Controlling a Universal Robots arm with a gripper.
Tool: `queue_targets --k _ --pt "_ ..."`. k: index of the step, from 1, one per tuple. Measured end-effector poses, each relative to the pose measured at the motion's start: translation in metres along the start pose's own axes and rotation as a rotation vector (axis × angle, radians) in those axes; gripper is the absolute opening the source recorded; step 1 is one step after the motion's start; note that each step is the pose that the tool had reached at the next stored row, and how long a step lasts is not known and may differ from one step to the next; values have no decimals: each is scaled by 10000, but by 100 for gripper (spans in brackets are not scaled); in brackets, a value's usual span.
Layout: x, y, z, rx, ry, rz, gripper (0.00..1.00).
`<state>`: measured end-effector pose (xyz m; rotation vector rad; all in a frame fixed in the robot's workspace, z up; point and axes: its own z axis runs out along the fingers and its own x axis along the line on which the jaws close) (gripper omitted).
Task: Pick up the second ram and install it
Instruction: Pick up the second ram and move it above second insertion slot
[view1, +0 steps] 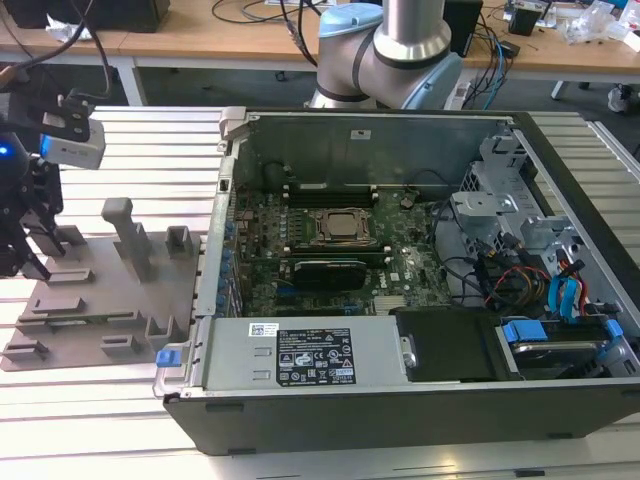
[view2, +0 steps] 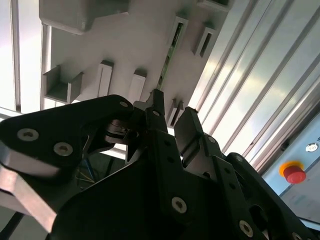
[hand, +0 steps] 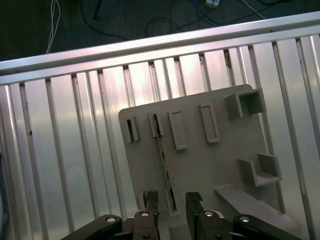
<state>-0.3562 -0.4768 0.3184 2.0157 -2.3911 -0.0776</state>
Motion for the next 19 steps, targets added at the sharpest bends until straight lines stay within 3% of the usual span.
queue_targets --k 19 --pt "4 -9 200 -7 25 -381 36"
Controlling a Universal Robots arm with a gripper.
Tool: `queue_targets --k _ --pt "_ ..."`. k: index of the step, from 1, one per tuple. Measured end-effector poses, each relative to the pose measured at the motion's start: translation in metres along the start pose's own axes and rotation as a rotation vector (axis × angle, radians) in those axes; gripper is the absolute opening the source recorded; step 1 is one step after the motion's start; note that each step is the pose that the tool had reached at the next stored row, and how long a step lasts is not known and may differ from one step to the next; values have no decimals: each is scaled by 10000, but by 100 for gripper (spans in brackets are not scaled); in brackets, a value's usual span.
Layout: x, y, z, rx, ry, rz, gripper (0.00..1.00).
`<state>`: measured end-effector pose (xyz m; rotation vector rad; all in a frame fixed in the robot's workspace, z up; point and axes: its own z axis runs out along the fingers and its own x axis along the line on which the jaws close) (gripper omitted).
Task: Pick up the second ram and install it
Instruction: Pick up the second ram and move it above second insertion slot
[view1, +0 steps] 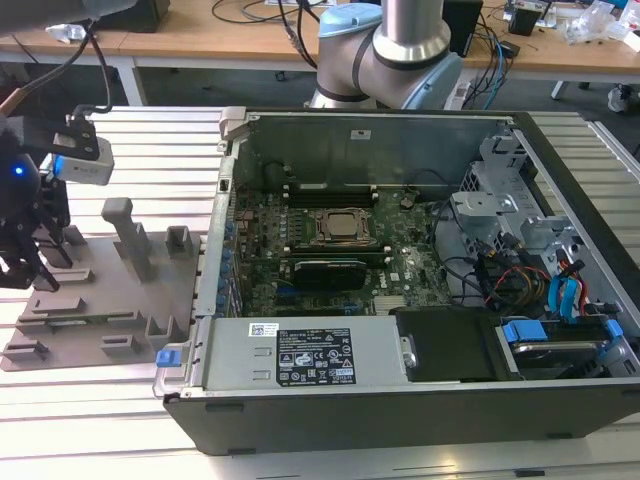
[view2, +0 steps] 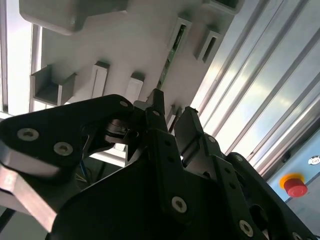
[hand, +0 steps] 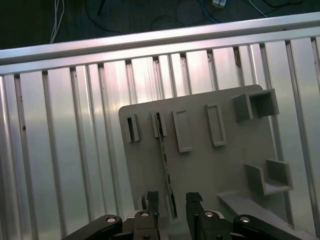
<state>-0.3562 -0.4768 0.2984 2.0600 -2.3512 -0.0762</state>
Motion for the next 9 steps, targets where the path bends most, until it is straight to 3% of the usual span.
queue_targets --k 7,8,9 --pt "2 -5 102 -1 52 -244 36" --pt "2 -5 112 -1 60 -325 36" --pt "3 -7 135 -8 83 -717 36"
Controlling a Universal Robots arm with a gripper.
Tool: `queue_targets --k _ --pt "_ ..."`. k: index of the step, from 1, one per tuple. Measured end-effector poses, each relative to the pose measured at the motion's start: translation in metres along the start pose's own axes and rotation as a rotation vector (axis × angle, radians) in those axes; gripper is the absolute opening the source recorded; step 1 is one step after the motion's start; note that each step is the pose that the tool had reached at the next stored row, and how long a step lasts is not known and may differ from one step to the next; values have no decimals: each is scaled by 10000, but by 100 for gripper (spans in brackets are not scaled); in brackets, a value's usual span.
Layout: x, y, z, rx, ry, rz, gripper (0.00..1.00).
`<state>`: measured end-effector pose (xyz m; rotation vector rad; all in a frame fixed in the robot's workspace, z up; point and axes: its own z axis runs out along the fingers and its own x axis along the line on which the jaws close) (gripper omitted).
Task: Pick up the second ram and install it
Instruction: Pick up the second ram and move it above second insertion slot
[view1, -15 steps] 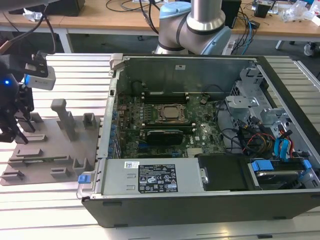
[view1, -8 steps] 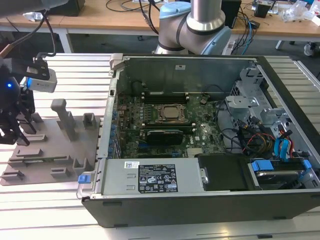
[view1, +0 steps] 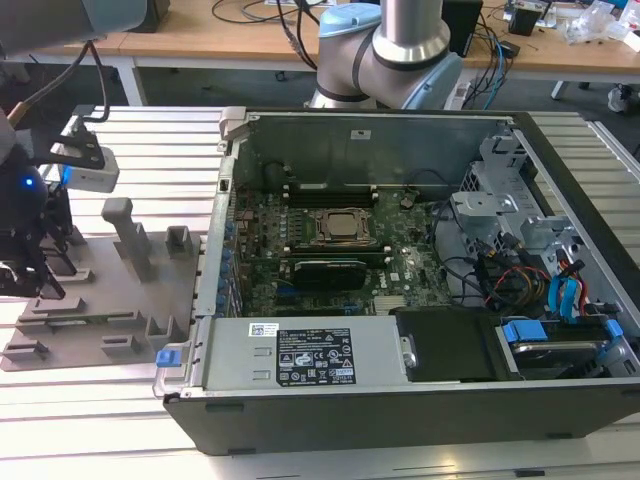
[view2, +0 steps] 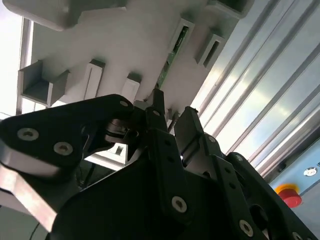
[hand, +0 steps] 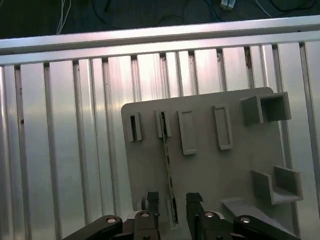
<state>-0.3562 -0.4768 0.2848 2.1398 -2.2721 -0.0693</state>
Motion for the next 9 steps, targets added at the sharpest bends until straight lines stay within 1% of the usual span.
queue_targets --k 2,3,9 --pt "1 -1 35 -11 33 -713 36" --pt "1 -2 48 -21 56 -1204 36" --pt "2 -6 146 -20 57 -1218 36"
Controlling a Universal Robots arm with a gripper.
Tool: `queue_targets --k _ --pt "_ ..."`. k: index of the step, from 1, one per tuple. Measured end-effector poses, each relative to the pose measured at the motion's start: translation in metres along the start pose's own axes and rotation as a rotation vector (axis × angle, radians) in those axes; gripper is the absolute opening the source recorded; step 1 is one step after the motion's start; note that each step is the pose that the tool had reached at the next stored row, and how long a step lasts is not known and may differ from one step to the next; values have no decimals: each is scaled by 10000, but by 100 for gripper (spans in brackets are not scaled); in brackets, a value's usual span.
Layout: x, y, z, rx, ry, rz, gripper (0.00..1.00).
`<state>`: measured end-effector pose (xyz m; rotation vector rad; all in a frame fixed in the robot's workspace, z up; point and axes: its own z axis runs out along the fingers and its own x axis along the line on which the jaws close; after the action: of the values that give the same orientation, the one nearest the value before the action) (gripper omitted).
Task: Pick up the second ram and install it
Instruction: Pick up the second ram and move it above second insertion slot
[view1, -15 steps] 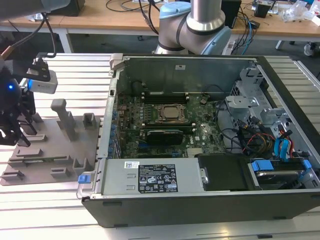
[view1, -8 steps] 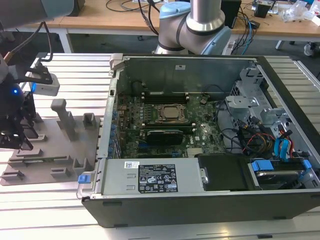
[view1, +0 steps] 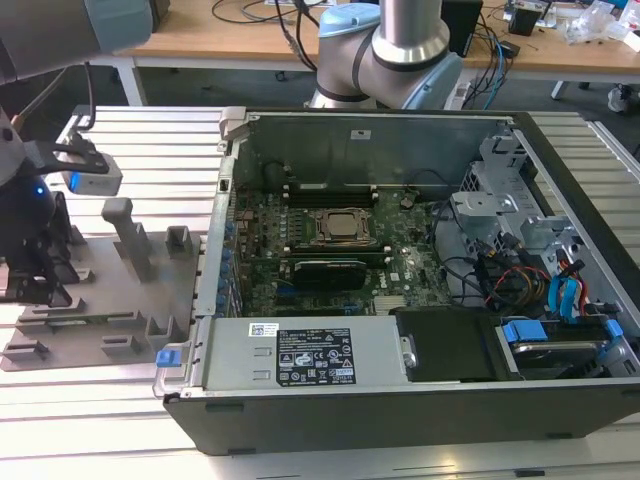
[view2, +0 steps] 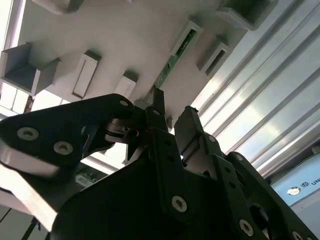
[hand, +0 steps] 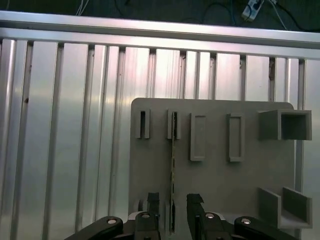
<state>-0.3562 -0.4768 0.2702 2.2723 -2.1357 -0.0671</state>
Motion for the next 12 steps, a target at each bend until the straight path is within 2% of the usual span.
queue_targets --k 12 --pt "3 -10 217 0 0 0 36"
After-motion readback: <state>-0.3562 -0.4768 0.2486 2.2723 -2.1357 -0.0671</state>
